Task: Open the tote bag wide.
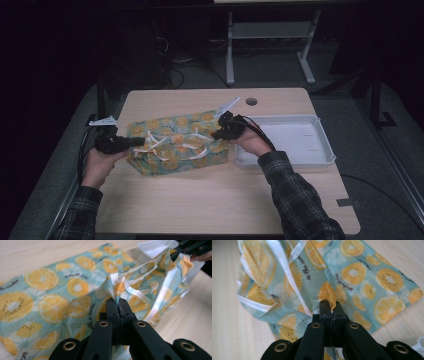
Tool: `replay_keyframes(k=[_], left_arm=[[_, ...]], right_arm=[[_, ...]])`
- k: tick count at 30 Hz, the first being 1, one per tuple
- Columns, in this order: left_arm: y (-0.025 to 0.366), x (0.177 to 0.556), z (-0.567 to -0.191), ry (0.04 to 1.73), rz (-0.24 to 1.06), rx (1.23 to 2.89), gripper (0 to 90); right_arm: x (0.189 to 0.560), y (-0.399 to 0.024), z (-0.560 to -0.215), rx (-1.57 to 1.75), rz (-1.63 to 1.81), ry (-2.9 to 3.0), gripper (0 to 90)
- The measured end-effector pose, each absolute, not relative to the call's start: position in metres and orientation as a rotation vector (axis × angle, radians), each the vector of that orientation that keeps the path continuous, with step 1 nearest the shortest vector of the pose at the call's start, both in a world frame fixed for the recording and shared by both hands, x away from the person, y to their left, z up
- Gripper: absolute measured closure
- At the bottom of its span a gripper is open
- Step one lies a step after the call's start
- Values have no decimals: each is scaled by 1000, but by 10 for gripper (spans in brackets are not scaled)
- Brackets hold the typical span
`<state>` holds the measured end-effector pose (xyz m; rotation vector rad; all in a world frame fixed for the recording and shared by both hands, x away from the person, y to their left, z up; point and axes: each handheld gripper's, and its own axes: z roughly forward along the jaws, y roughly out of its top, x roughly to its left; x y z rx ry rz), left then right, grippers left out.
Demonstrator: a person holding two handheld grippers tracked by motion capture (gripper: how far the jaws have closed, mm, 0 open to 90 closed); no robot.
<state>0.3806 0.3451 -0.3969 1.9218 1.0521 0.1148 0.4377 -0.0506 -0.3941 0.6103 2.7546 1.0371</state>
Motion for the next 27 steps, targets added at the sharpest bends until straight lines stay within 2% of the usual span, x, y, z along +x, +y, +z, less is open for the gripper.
replay_keyframes(k=[17,27], left_arm=[[333,397,-429,1118,135,2135,890],[335,388,-436,1106,59,2179,891]], right_arm=[[449,-34,-431,623,848,2796,886],[437,-28,-436,541,796,2831,886]])
